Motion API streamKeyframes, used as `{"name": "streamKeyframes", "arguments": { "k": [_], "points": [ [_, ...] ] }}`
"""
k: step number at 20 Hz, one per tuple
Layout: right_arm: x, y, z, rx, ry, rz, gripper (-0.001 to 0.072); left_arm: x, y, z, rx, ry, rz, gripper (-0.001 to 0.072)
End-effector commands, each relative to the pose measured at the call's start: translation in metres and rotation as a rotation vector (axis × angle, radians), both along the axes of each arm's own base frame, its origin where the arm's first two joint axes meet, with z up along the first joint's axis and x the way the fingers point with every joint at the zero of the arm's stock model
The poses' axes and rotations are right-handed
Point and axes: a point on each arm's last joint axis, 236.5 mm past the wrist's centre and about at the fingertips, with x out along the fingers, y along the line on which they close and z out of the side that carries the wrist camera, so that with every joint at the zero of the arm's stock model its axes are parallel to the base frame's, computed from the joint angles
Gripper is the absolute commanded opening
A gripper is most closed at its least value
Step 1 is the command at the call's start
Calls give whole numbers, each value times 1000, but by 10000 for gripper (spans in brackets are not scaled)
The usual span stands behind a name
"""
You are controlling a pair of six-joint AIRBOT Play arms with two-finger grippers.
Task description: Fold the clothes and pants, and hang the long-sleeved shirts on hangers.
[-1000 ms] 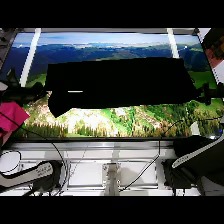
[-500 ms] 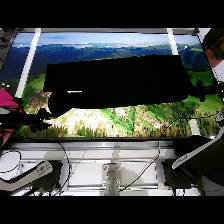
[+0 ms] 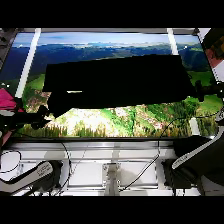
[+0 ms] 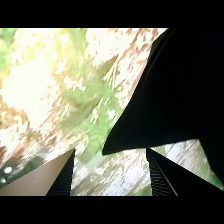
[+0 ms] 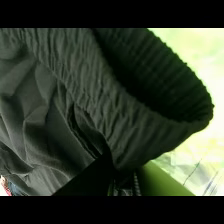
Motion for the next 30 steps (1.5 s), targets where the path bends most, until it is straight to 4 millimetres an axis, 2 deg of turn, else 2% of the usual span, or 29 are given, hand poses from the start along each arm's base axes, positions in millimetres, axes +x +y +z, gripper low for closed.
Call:
{"name": "streamKeyframes", "arguments": {
  "k": [1,4,8,9,10,11,14,16,20,21,23,25,27,30],
  "points": [
    [5,4,6,22,-21,-4,125,15,5,-1,37,-29,58,493],
    [5,4,6,22,-22,-4,125,12,0,-10,11,5,69,472],
    [5,4,6,22,-22,-4,124,17,-22,-28,-55,47,79,359],
    [5,4,6,22,-22,-4,124,20,-27,-30,-69,48,81,277],
    [5,4,6,22,-21,-4,124,22,-33,-30,-83,47,82,130],
    [5,4,6,24,-21,-4,19,25,-36,-28,-93,37,81,10],
    [-4,12,15,49,-14,44,11,38,-37,-3,-91,-54,41,6],
    [-19,14,32,53,-29,125,11,39,-26,27,-79,-123,19,5],
    [-32,7,85,7,-68,144,11,15,17,80,-33,-227,57,5],
    [-38,5,96,-24,-62,150,10,10,30,90,-7,-256,78,5],
    [-51,1,116,-88,-32,149,10,3,42,101,30,-290,81,5],
    [-65,5,134,-126,-20,152,11,0,41,104,51,-305,27,5],
    [-86,11,143,-161,11,149,11,4,42,114,83,-333,-25,5],
    [-124,35,146,-148,66,148,11,8,35,145,95,-377,-126,4]
  ]
}}
